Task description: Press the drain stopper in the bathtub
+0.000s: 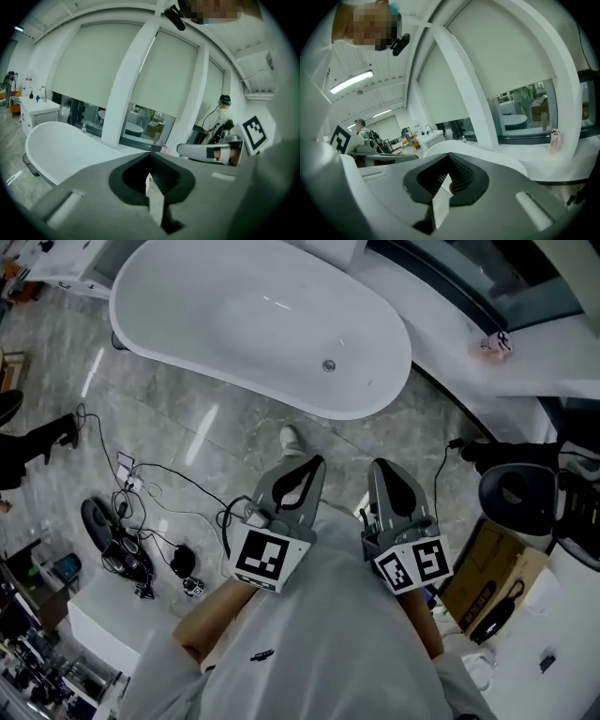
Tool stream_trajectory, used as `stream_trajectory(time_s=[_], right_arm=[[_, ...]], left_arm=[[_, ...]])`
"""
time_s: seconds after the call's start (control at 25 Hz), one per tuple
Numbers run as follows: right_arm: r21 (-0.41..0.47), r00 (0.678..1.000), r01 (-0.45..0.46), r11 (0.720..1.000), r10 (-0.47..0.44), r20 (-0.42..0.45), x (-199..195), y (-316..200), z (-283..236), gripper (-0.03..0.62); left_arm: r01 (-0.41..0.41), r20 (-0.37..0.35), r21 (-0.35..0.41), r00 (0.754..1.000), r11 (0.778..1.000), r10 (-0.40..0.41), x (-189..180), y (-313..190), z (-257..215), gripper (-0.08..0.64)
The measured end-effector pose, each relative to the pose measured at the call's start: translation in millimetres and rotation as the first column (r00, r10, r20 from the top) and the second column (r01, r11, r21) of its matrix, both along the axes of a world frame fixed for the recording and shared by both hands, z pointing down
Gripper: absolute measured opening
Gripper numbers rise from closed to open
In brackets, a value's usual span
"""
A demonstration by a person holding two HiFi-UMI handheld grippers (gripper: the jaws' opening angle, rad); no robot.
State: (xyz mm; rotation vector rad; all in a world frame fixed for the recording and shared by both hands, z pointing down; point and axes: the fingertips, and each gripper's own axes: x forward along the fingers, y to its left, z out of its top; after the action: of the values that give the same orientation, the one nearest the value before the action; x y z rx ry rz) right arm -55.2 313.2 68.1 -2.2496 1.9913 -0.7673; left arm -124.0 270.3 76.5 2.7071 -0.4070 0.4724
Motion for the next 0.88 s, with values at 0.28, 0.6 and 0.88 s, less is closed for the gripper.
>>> stream_trajectory(time_s=[0.28, 0.6, 0.88], right_arm=[[-0.035, 1.000, 0.024, 0.999, -0.023, 0.012, 35, -96, 8, 0.006], [-0.063, 0.970, 0.242, 0.968, -0.244, -0.022, 77, -164, 26, 0.006], [-0.129, 0.865, 0.490, 0.862, -0.500, -0.055, 113, -214, 80, 0.006]], left_arm=[[0.055, -0.005, -0.043, 0.998, 0.998, -0.055, 21, -94, 17, 0.000], [0.170, 0.004, -0.069, 0.985, 0.983, -0.170, 71, -143, 35, 0.000], [0.308, 0.067, -0.103, 0.951, 0.946, -0.303, 122, -171, 70, 0.000]])
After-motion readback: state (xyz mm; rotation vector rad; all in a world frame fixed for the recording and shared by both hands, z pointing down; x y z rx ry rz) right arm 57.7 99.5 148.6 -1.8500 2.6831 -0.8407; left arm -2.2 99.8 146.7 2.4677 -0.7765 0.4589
